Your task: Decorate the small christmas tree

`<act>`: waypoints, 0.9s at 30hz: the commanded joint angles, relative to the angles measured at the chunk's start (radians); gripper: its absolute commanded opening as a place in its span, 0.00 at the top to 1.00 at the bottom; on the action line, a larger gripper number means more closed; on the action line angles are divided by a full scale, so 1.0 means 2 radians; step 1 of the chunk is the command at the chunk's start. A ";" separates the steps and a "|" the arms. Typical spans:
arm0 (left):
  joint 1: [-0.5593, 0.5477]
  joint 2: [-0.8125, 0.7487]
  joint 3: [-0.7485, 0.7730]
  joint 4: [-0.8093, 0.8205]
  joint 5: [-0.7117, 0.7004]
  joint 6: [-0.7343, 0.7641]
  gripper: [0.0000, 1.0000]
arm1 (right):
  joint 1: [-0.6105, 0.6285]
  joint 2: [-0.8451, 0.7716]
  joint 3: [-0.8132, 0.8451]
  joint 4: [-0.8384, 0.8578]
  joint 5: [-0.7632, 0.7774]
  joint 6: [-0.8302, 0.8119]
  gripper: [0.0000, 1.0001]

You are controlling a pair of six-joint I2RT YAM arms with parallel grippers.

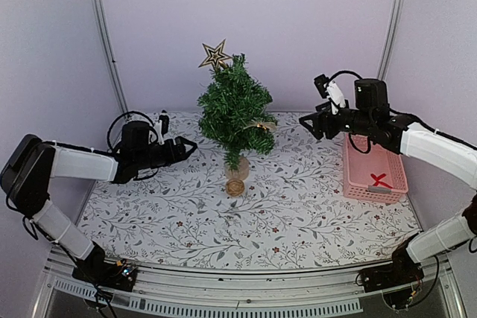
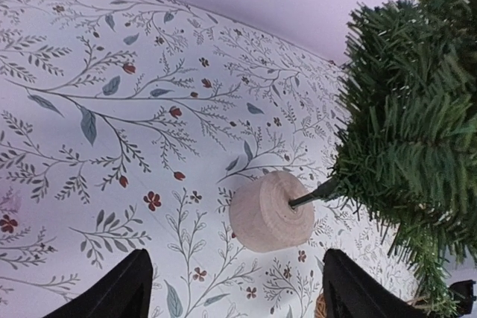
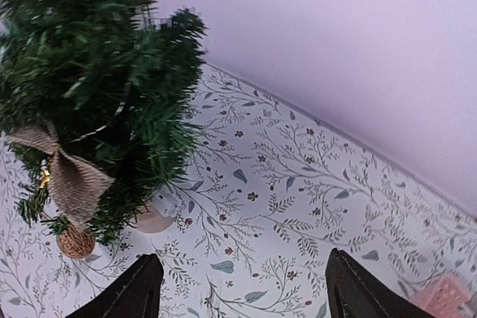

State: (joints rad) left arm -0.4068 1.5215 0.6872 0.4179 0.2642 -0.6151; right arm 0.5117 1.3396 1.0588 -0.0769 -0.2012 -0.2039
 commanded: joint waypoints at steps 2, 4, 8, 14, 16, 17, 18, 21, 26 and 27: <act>-0.012 0.057 0.009 0.053 0.052 -0.041 0.26 | -0.056 0.036 -0.005 -0.018 -0.083 0.203 0.24; -0.014 0.084 0.020 0.061 0.066 -0.046 0.31 | -0.068 0.052 -0.012 -0.010 -0.095 0.236 0.27; -0.019 0.135 0.049 0.079 0.096 -0.056 0.42 | -0.081 0.099 -0.009 0.013 -0.124 0.277 0.39; -0.032 0.196 0.074 0.109 0.134 -0.081 0.51 | -0.083 0.186 0.019 0.074 -0.164 0.329 0.45; -0.036 0.212 0.084 0.111 0.139 -0.082 0.51 | -0.083 0.219 0.035 0.080 -0.182 0.340 0.46; -0.038 0.219 0.088 0.114 0.142 -0.083 0.52 | -0.083 0.235 0.043 0.082 -0.190 0.346 0.47; -0.038 0.226 0.093 0.116 0.145 -0.083 0.53 | -0.083 0.246 0.049 0.086 -0.198 0.351 0.47; -0.039 0.246 0.110 0.120 0.152 -0.084 0.55 | -0.083 0.282 0.061 0.106 -0.223 0.360 0.50; -0.040 0.284 0.145 0.122 0.172 -0.082 0.65 | -0.083 0.333 0.087 0.121 -0.264 0.376 0.56; -0.040 0.291 0.150 0.123 0.176 -0.082 0.67 | -0.083 0.340 0.091 0.125 -0.270 0.380 0.57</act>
State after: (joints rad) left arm -0.4778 2.0506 0.9352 0.6209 0.5663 -0.7822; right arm 0.3504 1.9606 1.1915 0.1078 -0.6502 0.5110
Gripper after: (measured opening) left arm 0.362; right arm 0.446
